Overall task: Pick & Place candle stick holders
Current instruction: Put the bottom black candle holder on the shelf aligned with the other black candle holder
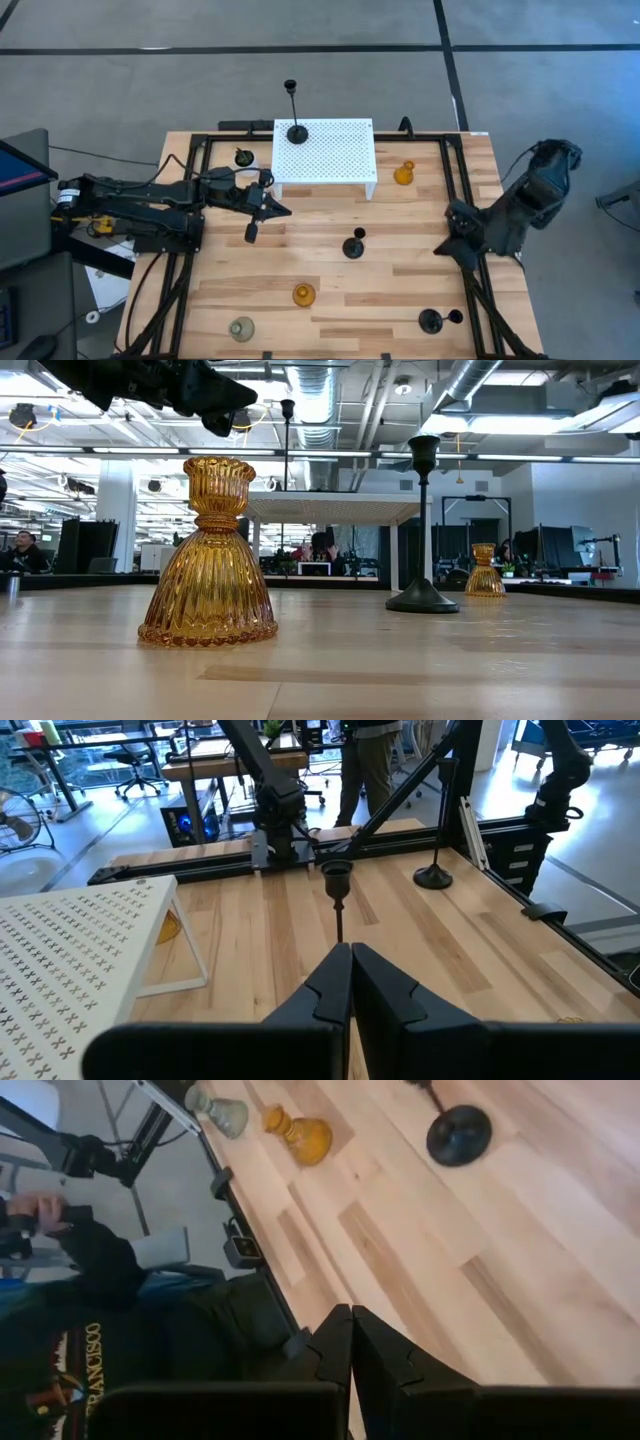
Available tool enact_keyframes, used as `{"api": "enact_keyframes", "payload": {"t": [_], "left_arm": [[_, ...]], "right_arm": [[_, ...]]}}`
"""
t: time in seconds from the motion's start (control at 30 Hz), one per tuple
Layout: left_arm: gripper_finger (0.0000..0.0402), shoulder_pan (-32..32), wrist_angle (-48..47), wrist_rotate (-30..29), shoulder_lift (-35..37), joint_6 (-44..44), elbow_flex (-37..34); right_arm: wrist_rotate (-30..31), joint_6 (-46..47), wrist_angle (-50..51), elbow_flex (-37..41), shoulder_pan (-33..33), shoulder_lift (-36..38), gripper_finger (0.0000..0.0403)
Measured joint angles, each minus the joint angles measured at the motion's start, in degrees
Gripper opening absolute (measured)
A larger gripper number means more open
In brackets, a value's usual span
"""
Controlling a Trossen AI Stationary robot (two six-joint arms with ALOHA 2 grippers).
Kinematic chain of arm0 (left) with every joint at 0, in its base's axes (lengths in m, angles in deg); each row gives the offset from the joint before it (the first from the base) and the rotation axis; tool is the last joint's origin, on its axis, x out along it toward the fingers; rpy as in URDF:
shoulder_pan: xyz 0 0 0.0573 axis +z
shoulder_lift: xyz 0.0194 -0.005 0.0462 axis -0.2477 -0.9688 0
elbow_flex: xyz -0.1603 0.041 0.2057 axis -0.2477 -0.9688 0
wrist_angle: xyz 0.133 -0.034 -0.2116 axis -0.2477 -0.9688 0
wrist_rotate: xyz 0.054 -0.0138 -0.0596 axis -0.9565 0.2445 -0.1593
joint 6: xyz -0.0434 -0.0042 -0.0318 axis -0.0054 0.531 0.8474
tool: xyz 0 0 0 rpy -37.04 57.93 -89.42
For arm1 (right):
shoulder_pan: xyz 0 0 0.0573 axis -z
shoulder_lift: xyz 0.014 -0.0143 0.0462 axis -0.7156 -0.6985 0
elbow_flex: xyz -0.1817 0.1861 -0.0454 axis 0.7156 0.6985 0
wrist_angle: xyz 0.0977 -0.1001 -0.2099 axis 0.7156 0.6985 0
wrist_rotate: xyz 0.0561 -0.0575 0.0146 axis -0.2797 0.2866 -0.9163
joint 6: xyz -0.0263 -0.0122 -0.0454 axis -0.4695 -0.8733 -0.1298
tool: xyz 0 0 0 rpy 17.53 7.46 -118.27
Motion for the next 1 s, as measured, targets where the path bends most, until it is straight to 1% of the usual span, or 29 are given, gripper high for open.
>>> {"api": "enact_keyframes", "payload": {"t": [0.13, 0.23, 0.33, 0.4, 0.6, 0.67, 0.87, 0.93, 1.0], "left_arm": [[0.0011, 0.0, 0.0, 0.0, 0.0, 0.0, 0.0], [0.0011, 0.0, 0.0, 0.0, 0.0, 0.0, 0.0], [0.0011, 0.0, 0.0, 0.0, 0.0, 0.0, 0.0], [0.0011, 0.0, 0.0, 0.0, 0.0, 0.0, 0.0], [0.0011, 0.0, 0.0, 0.0, 0.0, 0.0, 0.0], [0.0011, 0.0, 0.0, 0.0, 0.0, 0.0, 0.0], [0.0011, 0.0, 0.0, 0.0, 0.0, 0.0, 0.0], [0.0011, 0.0, 0.0, 0.0, 0.0, 0.0, 0.0], [0.0011, 0.0, 0.0, 0.0, 0.0, 0.0, 0.0]], "right_arm": [[1.0, 4.6, 2.0, -2.1, -5.3, -4.9, 0.0000], [0.8, 6.9, 4.2, -3.5, -7.7, -8.5, 0.0000], [-0.7, 8.9, 7.3, -4.2, -9.1, -12.0, 0.0000], [-3.2, 11.1, 7.6, -4.9, -9.1, -14.4, 0.0000], [-13.6, 16.2, 10.0, -7.6, -9.1, -20.6, 0.0000], [-15.3, 16.7, 10.1, -8.8, -9.1, -22.1, 0.0000], [-18.1, 18.6, 11.0, -13.5, -9.1, -25.2, 0.0000], [-20.7, 20.1, 11.4, -14.6, -9.1, -25.7, 0.0000], [-24.7, 21.7, 12.0, -14.9, -8.8, -26.3, 0.0000]]}}
